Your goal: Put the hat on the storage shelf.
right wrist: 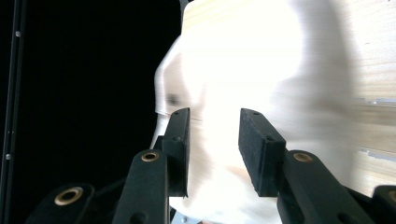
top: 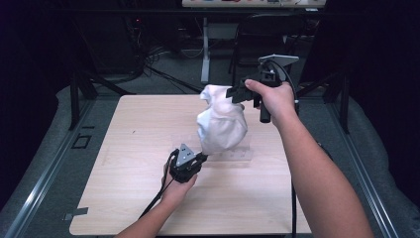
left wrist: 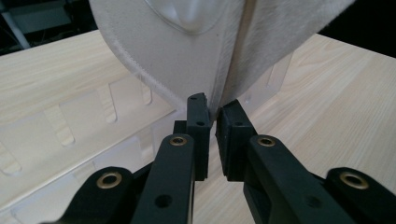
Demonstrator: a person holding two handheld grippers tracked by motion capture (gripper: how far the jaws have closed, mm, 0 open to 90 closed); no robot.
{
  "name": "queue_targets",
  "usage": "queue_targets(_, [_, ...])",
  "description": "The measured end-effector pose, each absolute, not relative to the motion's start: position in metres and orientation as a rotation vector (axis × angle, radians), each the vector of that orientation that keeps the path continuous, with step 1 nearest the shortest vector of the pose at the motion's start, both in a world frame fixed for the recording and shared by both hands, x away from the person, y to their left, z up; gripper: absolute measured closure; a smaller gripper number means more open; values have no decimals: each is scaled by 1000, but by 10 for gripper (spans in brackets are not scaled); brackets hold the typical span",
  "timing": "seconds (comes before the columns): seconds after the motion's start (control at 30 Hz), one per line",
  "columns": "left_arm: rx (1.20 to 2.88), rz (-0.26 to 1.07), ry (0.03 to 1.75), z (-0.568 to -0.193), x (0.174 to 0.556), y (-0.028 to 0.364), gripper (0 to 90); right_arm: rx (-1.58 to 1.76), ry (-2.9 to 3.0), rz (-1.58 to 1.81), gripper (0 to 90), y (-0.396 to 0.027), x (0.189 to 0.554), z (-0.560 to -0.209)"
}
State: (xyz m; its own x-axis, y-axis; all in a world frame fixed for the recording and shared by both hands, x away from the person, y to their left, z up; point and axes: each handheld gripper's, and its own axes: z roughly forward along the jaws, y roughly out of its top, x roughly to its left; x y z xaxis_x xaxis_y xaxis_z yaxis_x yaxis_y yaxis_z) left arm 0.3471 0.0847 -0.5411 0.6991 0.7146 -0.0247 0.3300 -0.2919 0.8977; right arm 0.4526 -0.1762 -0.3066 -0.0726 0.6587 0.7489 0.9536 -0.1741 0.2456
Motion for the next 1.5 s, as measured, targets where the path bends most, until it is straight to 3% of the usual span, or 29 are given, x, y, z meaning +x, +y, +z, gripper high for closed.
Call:
queue_targets(0.2, [1887, 471, 877, -549, 346, 88, 858, -1861, -1733, -1135, 635, -188, 450, -304])
queue_targets(0.33, [1882, 390, 889, -560, 350, 92, 857, -1871, -1731, -1142, 635, -194, 448, -302])
queue_targets(0.83, [1883, 397, 925, -565, 343, 90, 844, -1891, -1778, -1113, 625, -195, 443, -303])
queue_targets(1.0, [1923, 406, 910, -566, 337, 95, 753, -1900, -1857, -1076, 614, -191, 438, -302])
queue_targets(1.13, [1998, 404, 877, -566, 330, 103, 589, -1910, -1893, -1068, 592, -192, 433, -304])
queue_targets(1.5, [2118, 406, 897, -571, 311, 133, 479, -1915, -2016, -1016, 571, -191, 420, -317])
